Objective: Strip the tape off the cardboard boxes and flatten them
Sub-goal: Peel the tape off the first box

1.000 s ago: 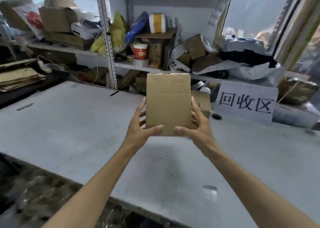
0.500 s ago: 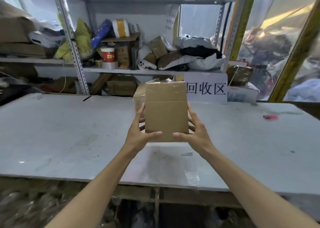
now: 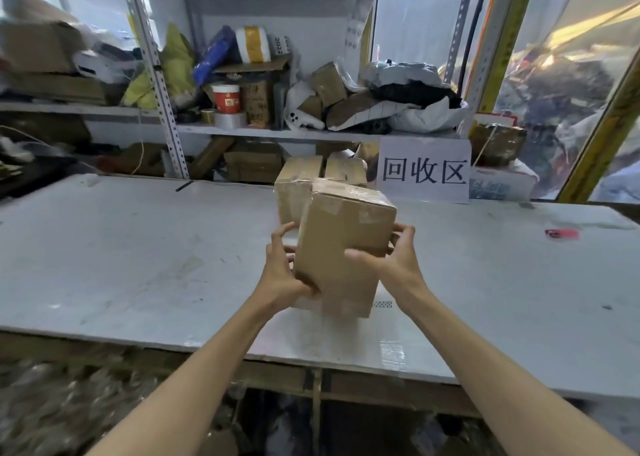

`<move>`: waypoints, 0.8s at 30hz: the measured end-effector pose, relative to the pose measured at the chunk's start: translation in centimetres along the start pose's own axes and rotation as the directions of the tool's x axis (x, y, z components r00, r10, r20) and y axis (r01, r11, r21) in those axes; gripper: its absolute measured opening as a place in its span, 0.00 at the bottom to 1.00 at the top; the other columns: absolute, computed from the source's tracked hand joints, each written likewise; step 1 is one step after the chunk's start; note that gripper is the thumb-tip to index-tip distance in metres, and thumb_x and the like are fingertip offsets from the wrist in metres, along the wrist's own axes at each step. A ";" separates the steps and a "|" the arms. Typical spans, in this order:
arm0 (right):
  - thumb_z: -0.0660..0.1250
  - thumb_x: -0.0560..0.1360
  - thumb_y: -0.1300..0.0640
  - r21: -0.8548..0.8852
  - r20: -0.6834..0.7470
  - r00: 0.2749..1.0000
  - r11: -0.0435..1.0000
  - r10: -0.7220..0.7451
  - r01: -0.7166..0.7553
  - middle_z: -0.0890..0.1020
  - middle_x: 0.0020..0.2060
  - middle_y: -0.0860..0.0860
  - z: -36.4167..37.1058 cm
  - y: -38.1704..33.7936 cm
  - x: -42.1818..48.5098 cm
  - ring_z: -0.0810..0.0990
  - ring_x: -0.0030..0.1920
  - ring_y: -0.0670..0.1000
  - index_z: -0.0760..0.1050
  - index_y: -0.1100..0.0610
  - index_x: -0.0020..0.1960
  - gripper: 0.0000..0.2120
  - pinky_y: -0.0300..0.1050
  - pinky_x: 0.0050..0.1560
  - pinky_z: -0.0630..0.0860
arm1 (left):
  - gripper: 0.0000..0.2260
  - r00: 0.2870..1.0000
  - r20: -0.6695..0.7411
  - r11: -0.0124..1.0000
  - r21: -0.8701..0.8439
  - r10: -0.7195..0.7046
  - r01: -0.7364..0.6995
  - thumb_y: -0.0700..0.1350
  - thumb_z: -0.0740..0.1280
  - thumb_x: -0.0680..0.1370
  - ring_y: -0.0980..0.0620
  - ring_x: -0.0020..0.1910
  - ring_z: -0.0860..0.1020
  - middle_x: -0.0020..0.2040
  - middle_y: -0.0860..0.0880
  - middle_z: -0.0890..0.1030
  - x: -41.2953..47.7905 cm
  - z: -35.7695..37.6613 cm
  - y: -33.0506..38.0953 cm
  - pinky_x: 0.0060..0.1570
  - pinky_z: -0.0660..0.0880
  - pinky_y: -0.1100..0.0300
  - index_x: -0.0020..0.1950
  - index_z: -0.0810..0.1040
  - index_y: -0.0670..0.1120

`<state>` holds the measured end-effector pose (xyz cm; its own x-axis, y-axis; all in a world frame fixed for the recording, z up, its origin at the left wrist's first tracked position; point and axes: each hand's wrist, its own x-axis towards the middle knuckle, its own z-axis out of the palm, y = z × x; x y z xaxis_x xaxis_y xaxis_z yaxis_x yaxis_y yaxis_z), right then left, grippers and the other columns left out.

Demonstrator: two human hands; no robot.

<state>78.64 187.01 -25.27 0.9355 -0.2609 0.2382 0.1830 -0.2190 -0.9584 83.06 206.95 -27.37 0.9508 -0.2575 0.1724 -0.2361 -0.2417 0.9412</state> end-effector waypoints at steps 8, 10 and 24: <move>0.76 0.65 0.69 -0.097 0.096 0.987 0.986 -0.128 0.138 0.75 0.61 0.47 0.2 0.3 1.1 0.79 0.53 0.44 0.58 0.40 0.73 0.48 0.39 0.46 0.80 | 0.40 0.997 0.042 0.998 -0.027 -0.062 0.063 0.53 0.79 0.59 0.64 0.55 0.67 0.63 0.54 0.64 2.6 -3.2 1.8 0.46 0.67 0.77 0.64 0.61 0.52; 0.75 0.65 0.70 -0.077 0.125 0.981 0.984 -0.150 0.160 0.74 0.61 0.46 0.5 0.3 1.4 0.77 0.54 0.38 0.59 0.41 0.72 0.46 0.35 0.46 0.79 | 0.46 0.997 0.077 1.000 -0.020 -0.023 0.024 0.48 0.82 0.59 0.66 0.55 0.67 0.61 0.56 0.65 3.5 -4.1 2.4 0.40 0.69 0.81 0.68 0.56 0.54; 0.77 0.67 0.60 -0.375 0.083 0.870 0.793 -0.487 0.480 0.83 0.49 0.50 4.9 -6.4 1.0 0.78 0.53 0.51 0.84 0.57 0.51 0.12 0.48 0.55 0.76 | 0.50 0.933 -0.139 0.942 0.102 0.331 -0.319 0.48 0.84 0.54 0.64 0.60 0.75 0.62 0.54 0.74 2.5 -5.1 4.5 0.51 0.76 0.68 0.71 0.62 0.53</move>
<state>79.91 192.75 -19.62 0.7496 -0.0424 0.6605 0.4806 -0.6513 -0.5873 85.39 210.02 -21.20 0.8373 -0.1904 0.5125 -0.5459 -0.2415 0.8023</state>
